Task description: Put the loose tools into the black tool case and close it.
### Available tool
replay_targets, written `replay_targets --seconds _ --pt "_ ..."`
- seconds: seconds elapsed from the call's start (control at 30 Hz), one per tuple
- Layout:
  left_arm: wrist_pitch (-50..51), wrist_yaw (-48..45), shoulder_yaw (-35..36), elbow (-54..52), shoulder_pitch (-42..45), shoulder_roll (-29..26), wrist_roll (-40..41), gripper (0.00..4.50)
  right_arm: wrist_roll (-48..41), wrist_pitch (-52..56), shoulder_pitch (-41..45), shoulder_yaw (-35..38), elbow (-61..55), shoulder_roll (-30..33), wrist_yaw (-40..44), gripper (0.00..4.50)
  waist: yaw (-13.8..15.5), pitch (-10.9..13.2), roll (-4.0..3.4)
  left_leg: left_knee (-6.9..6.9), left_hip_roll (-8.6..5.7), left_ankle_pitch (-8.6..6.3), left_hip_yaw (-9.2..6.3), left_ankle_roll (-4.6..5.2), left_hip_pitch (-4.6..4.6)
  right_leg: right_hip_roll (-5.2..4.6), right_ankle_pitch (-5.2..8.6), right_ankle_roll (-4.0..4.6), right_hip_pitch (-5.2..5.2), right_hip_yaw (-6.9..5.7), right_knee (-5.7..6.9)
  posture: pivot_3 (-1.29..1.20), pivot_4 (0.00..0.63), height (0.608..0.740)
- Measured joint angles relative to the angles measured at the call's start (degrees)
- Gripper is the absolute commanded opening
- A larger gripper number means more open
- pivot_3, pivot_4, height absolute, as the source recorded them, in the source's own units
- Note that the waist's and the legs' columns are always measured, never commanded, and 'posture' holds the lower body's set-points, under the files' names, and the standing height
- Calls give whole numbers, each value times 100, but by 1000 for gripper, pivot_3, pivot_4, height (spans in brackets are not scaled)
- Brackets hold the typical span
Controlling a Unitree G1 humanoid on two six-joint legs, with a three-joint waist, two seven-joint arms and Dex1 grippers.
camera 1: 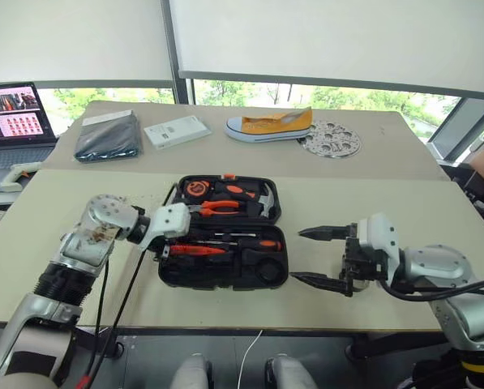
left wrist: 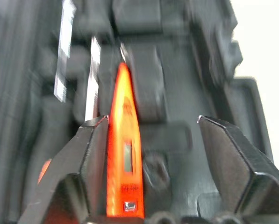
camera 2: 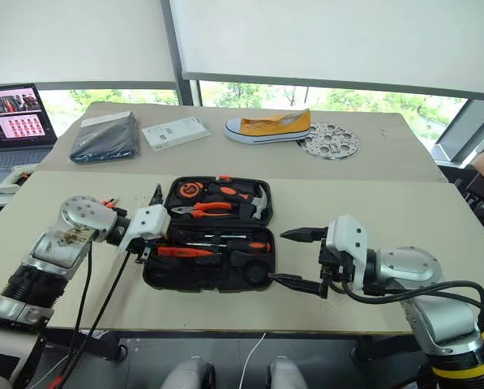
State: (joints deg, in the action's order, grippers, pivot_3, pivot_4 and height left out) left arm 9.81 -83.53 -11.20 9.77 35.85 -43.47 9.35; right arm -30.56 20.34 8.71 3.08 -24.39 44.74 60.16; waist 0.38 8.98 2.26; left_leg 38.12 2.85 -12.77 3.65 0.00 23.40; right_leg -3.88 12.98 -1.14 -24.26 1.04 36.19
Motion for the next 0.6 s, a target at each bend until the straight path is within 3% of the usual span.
replay_targets --seconds 0.03,0.13,0.33,0.6 --pt "-7 35 45 0 0 4 19 3104 0 2 -4 0 0 13 17 4500 2 0 0 0 0 0 0 0 -1 0 0 0 0 0 1 0 150 740" --pt "-122 247 287 101 -31 200 181 2383 -1 8 -10 0 0 26 66 4500 11 0 0 4 0 0 -1 0 -3 1 0 0 3 0 3 0 150 740" --pt "-253 473 442 388 -563 379 367 152 -3 28 -14 0 0 24 76 4500 -27 0 0 8 2 0 -1 0 -2 2 -2 0 2 1 5 0 150 740" --pt "-918 692 431 667 -907 457 204 34 0 27 -30 0 21 -28 39 4500 14 0 -1 18 2 0 -1 0 -5 0 -6 -4 9 -1 5 0 150 740"
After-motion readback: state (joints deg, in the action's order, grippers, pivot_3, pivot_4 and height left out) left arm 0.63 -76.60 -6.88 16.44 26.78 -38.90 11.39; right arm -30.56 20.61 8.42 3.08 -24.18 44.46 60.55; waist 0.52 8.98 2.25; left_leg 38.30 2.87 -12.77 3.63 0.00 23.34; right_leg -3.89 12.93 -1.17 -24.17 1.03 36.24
